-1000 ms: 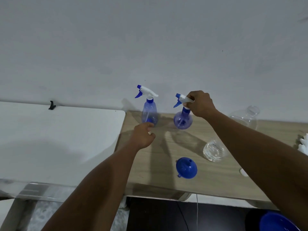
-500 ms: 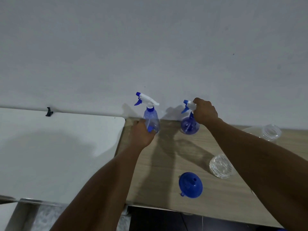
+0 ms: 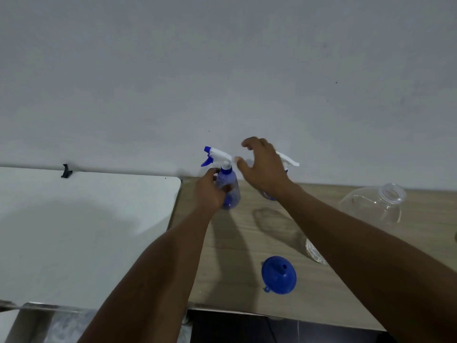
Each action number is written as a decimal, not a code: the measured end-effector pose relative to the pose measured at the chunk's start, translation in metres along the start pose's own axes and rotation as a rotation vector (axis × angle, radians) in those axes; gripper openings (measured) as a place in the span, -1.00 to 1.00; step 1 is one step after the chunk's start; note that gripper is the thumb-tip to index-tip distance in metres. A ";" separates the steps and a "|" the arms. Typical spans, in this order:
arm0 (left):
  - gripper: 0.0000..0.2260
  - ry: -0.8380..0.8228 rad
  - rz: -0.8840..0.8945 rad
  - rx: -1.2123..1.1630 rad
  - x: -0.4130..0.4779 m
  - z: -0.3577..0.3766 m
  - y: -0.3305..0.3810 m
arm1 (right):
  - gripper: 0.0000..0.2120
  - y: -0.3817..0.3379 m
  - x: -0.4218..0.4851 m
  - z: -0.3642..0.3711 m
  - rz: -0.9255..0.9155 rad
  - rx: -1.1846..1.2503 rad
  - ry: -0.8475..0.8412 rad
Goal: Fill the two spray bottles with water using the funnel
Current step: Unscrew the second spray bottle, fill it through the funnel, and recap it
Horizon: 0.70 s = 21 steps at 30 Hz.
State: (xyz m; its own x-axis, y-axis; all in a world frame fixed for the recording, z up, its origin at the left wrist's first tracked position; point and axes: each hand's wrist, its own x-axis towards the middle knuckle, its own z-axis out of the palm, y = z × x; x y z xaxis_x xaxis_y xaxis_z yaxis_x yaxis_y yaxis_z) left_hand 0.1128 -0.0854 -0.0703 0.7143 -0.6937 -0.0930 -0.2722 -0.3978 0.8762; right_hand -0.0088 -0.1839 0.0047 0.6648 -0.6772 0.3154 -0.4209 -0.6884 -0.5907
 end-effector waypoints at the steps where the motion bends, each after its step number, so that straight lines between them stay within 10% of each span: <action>1: -0.66 0.016 0.025 -0.008 -0.006 0.001 -0.001 | -0.59 -0.007 -0.003 0.003 0.011 0.036 -0.065; 21: -0.64 -0.036 0.119 0.091 -0.110 -0.010 -0.044 | -0.73 -0.024 -0.101 0.023 -0.139 -0.129 -0.286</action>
State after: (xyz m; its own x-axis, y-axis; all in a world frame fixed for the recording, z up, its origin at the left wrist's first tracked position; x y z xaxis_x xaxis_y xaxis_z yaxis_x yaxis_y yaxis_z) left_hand 0.0526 0.0142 -0.0942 0.6503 -0.7596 -0.0099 -0.4116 -0.3633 0.8358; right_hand -0.0523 -0.0930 -0.0301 0.8597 -0.4867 0.1549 -0.3764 -0.8087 -0.4521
